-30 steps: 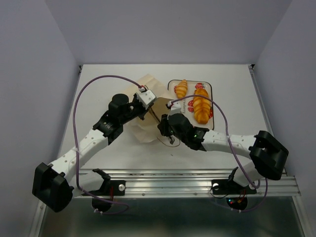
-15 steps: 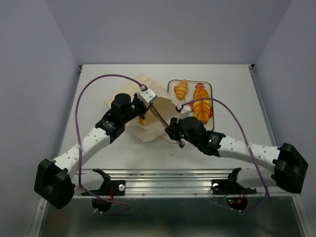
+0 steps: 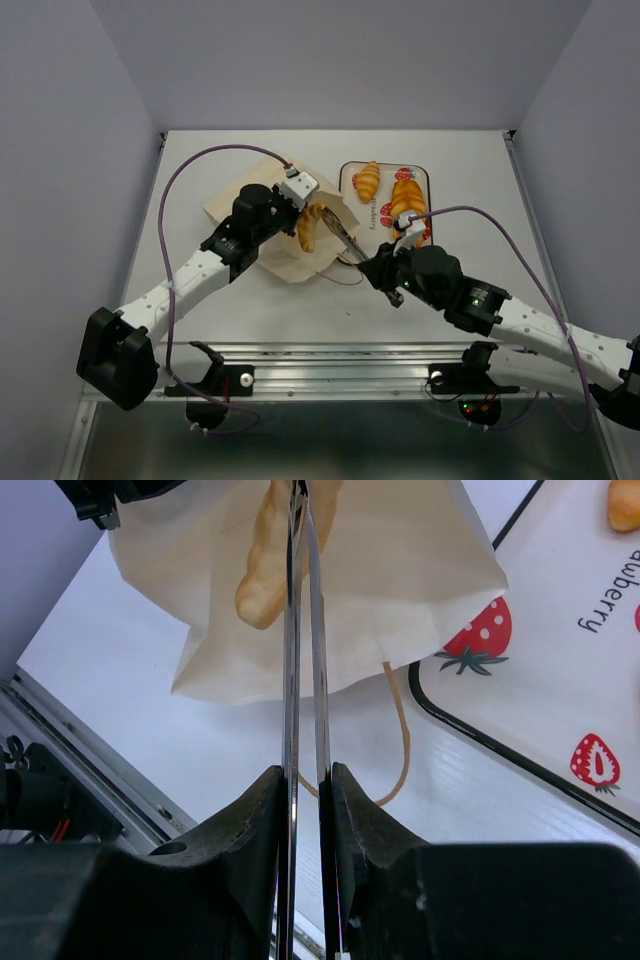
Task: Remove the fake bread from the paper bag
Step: Take out the fake bread from the paper bag, then place the fake bread in the container.
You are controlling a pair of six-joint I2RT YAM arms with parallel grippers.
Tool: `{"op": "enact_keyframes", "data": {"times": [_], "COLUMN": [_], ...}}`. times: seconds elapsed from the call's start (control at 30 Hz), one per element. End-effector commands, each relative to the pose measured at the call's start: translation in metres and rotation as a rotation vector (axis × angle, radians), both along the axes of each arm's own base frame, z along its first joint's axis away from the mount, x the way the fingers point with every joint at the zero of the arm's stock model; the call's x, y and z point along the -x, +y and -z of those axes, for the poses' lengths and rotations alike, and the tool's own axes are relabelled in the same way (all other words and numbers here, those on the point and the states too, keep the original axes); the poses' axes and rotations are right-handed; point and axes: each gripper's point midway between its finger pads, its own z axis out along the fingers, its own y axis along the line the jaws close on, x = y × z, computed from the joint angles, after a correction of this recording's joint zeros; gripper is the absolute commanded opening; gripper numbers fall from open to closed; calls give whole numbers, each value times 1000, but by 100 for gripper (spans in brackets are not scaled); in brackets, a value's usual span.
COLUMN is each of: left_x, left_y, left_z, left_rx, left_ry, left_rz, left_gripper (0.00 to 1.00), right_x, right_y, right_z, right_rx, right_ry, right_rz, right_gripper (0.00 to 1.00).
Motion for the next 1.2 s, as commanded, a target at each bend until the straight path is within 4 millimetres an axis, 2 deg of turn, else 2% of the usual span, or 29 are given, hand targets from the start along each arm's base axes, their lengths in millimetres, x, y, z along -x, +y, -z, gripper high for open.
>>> {"op": "enact_keyframes", "data": {"times": [0.0, 0.23, 0.57, 0.73, 0.9, 1.07, 1.17], "left_x": [-16, -27, -40, -44, -51, -57, -58], "left_y": [-1, 2, 34, 47, 67, 85, 97], "left_z": [-36, -31, -20, -11, -6, 0, 6], "left_rx": [68, 67, 28, 8, -28, -39, -66], "left_ry": [-66, -47, -32, -23, -26, -15, -10], "left_rz": [-45, -90, -213, -249, -308, -352, -384], "left_gripper": [0, 0, 0, 0, 0, 0, 0], "right_x": [12, 28, 33, 25, 19, 5, -1], "right_y": [-10, -28, -52, -66, -67, -71, -73], "right_z": [-5, -13, -24, -29, -31, -22, -27], "right_rx": [0, -35, -64, -48, -26, 30, 34], "right_ry": [11, 32, 46, 31, 27, 30, 13], "right_rz": [-15, -15, 57, 141, 173, 251, 290], "right_gripper": [1, 1, 1, 0, 1, 1, 1]}}
